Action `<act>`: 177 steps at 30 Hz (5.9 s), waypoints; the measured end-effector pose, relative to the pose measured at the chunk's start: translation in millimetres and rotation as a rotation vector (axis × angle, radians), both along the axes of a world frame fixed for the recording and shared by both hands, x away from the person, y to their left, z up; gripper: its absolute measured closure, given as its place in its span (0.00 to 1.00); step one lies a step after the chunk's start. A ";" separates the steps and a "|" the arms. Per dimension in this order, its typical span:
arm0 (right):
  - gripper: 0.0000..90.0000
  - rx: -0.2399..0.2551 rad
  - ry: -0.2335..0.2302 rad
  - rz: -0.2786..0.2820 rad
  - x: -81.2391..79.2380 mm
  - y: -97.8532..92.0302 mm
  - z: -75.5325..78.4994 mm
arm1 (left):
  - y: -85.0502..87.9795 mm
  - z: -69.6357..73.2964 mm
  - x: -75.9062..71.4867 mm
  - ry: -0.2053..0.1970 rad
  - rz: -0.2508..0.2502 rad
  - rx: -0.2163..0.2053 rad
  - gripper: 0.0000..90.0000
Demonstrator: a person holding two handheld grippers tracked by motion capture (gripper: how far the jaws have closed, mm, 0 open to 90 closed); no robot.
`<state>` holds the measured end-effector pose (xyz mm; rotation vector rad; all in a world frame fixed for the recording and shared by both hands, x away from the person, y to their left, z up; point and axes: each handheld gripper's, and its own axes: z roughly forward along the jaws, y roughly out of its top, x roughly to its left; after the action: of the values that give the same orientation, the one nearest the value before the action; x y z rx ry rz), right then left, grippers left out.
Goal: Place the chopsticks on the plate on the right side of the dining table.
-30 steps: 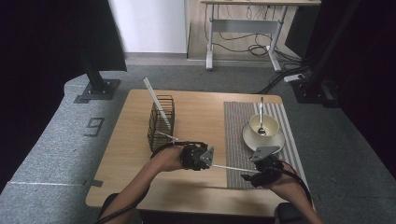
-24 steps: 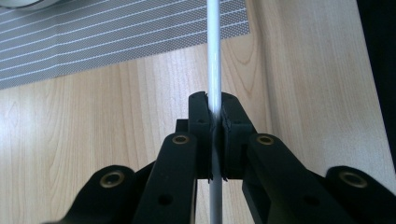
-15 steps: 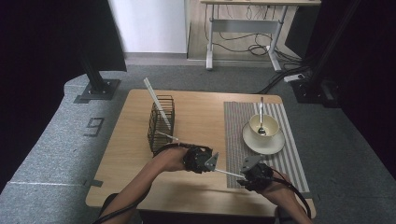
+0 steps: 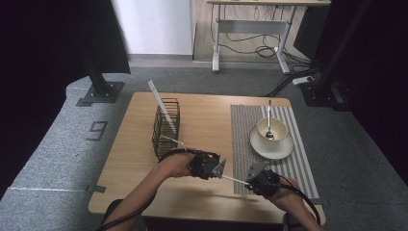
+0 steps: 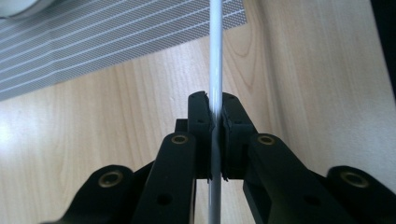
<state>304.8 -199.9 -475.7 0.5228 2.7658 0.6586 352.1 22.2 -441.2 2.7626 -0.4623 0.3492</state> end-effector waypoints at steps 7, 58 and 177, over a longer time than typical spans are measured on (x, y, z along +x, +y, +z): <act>0.92 0.024 0.024 0.040 -1.7 -1.8 5.4 | 3.6 3.3 3.4 -0.008 0.039 -0.055 0.83; 0.92 0.007 -0.033 -0.168 27.5 -69.6 30.8 | 18.7 -31.3 -16.3 0.208 0.504 -0.639 0.00; 0.00 0.337 -0.108 -0.610 72.7 -139.7 -34.6 | 62.1 -110.4 -17.7 0.238 0.701 -0.468 0.00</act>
<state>377.5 -339.7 -510.3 1.2840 2.2113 0.9504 334.3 84.3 -551.7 2.3638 0.5924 0.2339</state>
